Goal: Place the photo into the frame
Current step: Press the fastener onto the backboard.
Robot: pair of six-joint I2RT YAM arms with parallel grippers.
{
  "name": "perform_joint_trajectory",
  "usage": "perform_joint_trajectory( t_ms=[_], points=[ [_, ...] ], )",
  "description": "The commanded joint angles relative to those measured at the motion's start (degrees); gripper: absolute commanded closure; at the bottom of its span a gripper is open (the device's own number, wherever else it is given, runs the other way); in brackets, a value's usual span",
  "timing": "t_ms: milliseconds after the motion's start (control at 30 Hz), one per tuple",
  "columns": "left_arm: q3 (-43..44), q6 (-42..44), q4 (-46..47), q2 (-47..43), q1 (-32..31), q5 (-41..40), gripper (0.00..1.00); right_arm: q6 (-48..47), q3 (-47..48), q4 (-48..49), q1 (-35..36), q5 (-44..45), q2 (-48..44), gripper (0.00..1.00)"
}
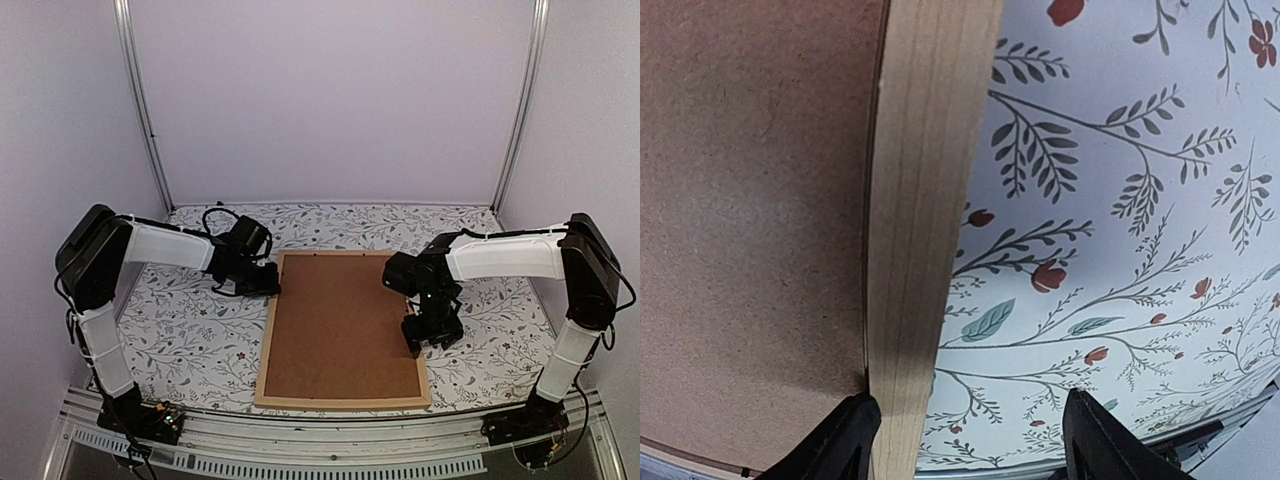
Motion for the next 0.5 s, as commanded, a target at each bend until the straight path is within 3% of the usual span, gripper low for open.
perform_joint_trajectory(
  t_ms=[0,467],
  points=[
    [-2.3,2.5,-3.3,1.7,-1.2,1.1,1.0,1.0,0.3,-1.5,0.5,2.1,2.2,0.32],
    [-2.3,2.6,-3.6,1.7,-1.2,1.0,1.0,1.2,-0.7,-0.4,1.5,1.5,4.4,0.33]
  ],
)
